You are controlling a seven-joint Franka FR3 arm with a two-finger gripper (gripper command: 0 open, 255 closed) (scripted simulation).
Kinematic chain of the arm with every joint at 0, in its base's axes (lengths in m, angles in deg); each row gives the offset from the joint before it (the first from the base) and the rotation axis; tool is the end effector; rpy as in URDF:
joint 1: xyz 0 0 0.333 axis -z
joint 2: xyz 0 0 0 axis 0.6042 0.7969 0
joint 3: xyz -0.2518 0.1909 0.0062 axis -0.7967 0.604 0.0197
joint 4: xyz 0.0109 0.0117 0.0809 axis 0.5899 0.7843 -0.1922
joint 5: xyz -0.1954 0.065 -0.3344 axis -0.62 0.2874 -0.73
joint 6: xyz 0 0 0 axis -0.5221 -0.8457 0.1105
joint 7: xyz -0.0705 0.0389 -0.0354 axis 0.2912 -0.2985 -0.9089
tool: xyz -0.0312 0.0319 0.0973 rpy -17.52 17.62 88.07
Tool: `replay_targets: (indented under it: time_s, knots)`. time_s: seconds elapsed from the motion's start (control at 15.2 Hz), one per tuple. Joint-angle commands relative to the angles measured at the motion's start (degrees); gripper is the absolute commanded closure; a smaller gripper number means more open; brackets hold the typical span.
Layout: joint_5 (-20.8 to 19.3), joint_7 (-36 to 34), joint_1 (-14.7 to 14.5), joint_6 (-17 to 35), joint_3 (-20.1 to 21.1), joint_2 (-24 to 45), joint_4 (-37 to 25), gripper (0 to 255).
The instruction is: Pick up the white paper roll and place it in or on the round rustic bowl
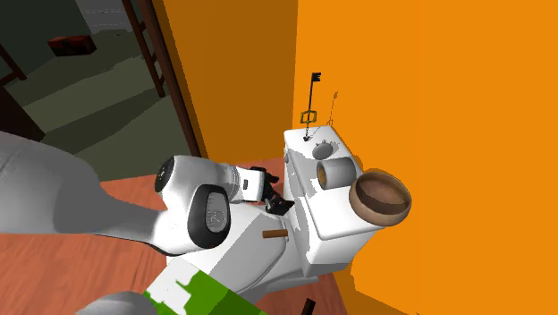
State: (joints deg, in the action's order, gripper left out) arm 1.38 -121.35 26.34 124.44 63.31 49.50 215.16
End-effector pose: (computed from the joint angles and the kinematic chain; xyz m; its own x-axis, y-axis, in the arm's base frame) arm 0.3893 0.0463 0.3171 0.4932 -0.4142 0.7650 -0.5681 -0.8193 -0.0773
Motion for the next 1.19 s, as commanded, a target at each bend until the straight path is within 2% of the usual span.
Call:
replay_targets:
  time_s: [0.0, 0.07, 0.2, 0.4, 0.53, 0.59, 1.06, 1.12]
  knots:
    - [3.1, -6.0, 13.8, 6.7, 13.6, -4.3, -2.7, 0]
    - [5.2, -8.7, 18.3, 8.5, 18.4, -7.5, -4.4, 0]
    - [9.4, -13.9, 25.1, 10.6, 25.6, -14.3, -8.2, 0]
    - [16.2, -20.9, 31.8, 10.8, 32.0, -24.8, -14.8, 0]
    - [20.7, -25.0, 34.9, 9.2, 34.2, -31.9, -19.5, 0]
    - [21.6, -25.8, 35.5, 8.7, 34.5, -33.4, -20.5, 0]
    - [20.5, -26.1, 43.3, 10.7, 36.3, -35.1, -26.2, 0]
    - [20.5, -26.1, 43.3, 10.7, 36.3, -35.1, -26.2, 0]
